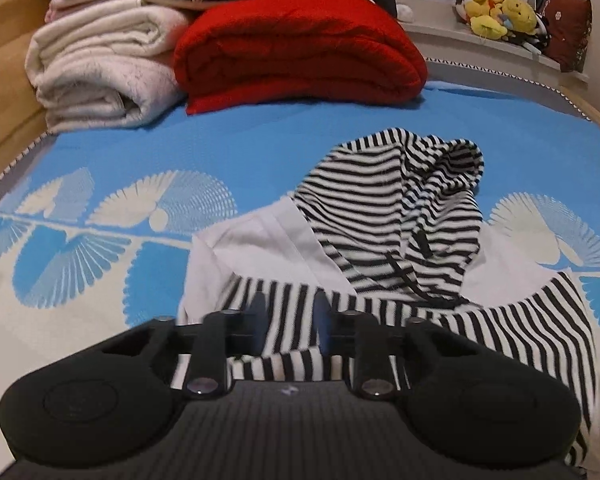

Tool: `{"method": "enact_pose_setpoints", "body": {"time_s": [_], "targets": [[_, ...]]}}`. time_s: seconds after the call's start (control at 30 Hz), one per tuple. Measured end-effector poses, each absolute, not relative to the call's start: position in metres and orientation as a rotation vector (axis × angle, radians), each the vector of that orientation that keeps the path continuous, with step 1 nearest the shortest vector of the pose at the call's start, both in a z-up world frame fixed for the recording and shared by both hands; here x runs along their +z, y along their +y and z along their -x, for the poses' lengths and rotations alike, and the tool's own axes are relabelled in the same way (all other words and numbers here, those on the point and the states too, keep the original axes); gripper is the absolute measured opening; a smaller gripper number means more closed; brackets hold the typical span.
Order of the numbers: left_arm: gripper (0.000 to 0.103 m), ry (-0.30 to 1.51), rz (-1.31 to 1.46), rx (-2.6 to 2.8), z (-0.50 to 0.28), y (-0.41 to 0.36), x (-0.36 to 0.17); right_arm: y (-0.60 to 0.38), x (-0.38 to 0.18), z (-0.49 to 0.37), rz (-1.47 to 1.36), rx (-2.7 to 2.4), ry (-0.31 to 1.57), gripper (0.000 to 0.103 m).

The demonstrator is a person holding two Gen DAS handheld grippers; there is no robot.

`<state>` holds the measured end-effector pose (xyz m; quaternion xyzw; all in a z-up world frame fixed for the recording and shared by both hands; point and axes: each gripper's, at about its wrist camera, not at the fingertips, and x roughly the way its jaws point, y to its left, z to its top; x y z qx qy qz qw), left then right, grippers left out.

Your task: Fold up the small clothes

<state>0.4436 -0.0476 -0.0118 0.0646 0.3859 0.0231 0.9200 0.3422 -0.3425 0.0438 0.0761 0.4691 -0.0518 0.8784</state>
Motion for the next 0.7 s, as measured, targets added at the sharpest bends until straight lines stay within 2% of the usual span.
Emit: {"method": "enact_pose_setpoints", "body": {"time_s": [0.1,0.4,0.53,0.7], "targets": [[0.013,0.773,-0.147,0.069,-0.449,-0.047,-0.009,-0.346,0.045,-0.339,-0.166,-0.104,0.981,0.071],[0.011,0.733,-0.097,0.092,-0.456,-0.038,0.020,-0.353,0.051,-0.332,-0.171,-0.085,0.980,0.071],[0.011,0.826,0.023,0.045,-0.472,-0.040,0.027,-0.358,0.056,-0.332,-0.190,-0.096,0.966,0.071],[0.012,0.868,-0.028,-0.038,-0.525,-0.082,0.009,-0.361,0.056,-0.331,-0.200,-0.079,0.971,0.071]]}}
